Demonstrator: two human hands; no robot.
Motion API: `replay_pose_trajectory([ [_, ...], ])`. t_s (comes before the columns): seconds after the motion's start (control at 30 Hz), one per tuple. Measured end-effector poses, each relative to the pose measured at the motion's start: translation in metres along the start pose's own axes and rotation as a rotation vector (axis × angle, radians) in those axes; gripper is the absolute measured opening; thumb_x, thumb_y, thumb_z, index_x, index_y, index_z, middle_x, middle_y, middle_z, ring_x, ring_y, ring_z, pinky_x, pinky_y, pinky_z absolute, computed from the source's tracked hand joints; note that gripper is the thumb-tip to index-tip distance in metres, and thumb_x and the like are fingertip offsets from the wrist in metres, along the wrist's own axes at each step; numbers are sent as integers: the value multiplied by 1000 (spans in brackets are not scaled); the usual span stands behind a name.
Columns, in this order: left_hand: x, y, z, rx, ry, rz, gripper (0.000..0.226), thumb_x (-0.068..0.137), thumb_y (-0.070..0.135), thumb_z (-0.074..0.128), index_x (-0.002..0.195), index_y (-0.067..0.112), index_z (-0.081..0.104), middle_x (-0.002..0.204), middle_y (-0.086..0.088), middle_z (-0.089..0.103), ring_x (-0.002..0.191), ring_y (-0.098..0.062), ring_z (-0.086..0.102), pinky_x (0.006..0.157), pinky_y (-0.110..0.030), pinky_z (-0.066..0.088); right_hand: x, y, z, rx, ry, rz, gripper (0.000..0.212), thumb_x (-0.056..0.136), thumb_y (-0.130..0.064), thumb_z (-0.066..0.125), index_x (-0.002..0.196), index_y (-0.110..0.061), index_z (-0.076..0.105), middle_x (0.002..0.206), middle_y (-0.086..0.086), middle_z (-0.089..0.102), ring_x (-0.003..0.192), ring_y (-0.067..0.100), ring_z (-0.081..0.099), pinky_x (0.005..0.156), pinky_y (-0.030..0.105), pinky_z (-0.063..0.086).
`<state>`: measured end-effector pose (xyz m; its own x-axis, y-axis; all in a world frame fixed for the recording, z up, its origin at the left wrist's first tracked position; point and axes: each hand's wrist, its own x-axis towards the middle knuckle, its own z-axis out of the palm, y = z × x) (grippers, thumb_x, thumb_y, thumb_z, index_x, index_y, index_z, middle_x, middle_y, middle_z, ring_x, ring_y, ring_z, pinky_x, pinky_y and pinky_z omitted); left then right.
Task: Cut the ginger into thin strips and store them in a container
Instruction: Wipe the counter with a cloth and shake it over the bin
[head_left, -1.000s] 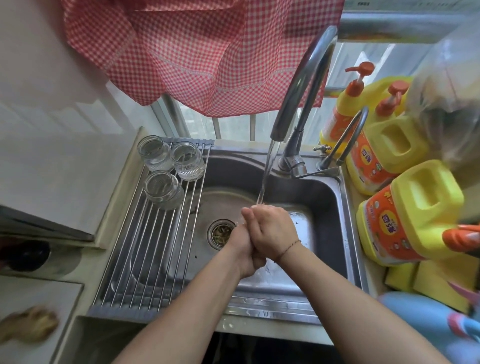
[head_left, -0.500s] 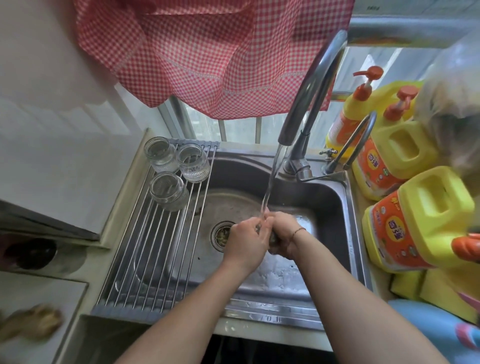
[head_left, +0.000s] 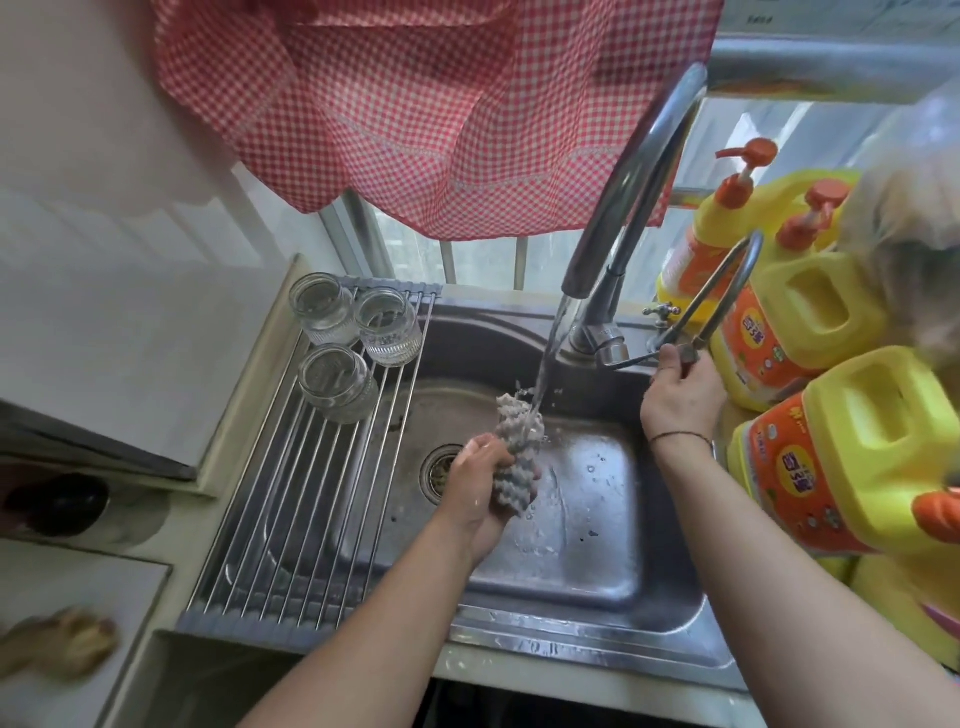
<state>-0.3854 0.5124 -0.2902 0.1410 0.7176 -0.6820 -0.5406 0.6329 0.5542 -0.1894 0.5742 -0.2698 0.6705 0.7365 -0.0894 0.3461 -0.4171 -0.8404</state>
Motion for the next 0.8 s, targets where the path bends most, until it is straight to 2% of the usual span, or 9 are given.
replay_pose_trajectory([
  [0.13, -7, 4, 1, -6, -39, 16, 39, 92, -10, 33, 123, 7, 49, 96, -19, 59, 65, -24, 60, 52, -30, 48, 22, -9, 7, 51, -4, -17, 38, 103, -42, 61, 104, -5, 72, 103, 18, 75, 101, 39, 70, 87, 41, 52],
  [0.23, -14, 9, 0, -32, -61, 15, 40, 93, -9, 30, 122, 10, 51, 98, -20, 59, 63, -25, 62, 50, -29, 49, 27, -3, 15, 160, -50, 23, 13, 99, -29, 70, 90, -19, 66, 84, 3, 72, 86, 32, 75, 90, 57, 60],
  [0.3, -16, 11, -1, -48, -81, 8, 40, 94, -7, 30, 120, 12, 53, 98, -19, 59, 64, -25, 60, 51, -28, 49, 12, 4, 15, 201, -83, 15, 5, 99, -16, 68, 104, -18, 66, 92, 4, 72, 85, 28, 74, 90, 54, 62],
  [0.37, -17, 13, -2, -68, -87, -7, 39, 93, -6, 30, 117, 14, 54, 97, -18, 59, 64, -25, 59, 50, -27, 48, -6, 14, 13, 294, -53, -3, 16, 100, -12, 65, 115, -16, 68, 106, 9, 73, 89, 27, 74, 86, 48, 62],
  [0.47, -18, 16, -4, -122, -72, -70, 39, 93, -3, 31, 114, 15, 57, 95, -18, 61, 63, -25, 59, 45, -24, 46, -30, 23, 6, 334, -41, -70, 10, 100, -12, 62, 109, -16, 67, 95, 6, 72, 74, 4, 69, 77, 39, 57],
  [0.6, -19, 19, -6, -13, -91, -238, 30, 88, 5, 33, 97, 14, 60, 76, -10, 59, 50, -16, 47, 34, -14, 27, -75, 37, 3, 129, -396, -530, 37, 98, -44, 50, 119, -18, 66, 107, -7, 68, 92, -4, 62, 82, 14, 50],
  [0.67, -22, 19, -3, 49, -166, -312, 19, 81, 11, 39, 85, 11, 58, 67, -6, 54, 42, -10, 40, 32, -13, 18, -88, 49, 9, -51, -578, -765, 50, 99, -48, 46, 125, -10, 66, 115, -4, 65, 97, 2, 57, 82, 21, 49],
  [0.73, -26, 19, -1, 60, -201, -356, 21, 83, 16, 38, 75, 10, 56, 56, -1, 50, 36, -6, 36, 34, -12, 12, -96, 53, 13, -153, -601, -882, 60, 102, -59, 40, 118, -7, 65, 107, 3, 67, 90, 12, 57, 75, 30, 50],
  [0.8, -30, 20, 1, 143, -186, -349, 35, 98, 25, 32, 70, 15, 51, 49, 3, 44, 34, -4, 29, 34, -13, 9, -99, 51, 17, -232, -464, -990, 68, 103, -68, 28, 99, -10, 64, 87, 6, 68, 74, 22, 62, 59, 33, 51],
])
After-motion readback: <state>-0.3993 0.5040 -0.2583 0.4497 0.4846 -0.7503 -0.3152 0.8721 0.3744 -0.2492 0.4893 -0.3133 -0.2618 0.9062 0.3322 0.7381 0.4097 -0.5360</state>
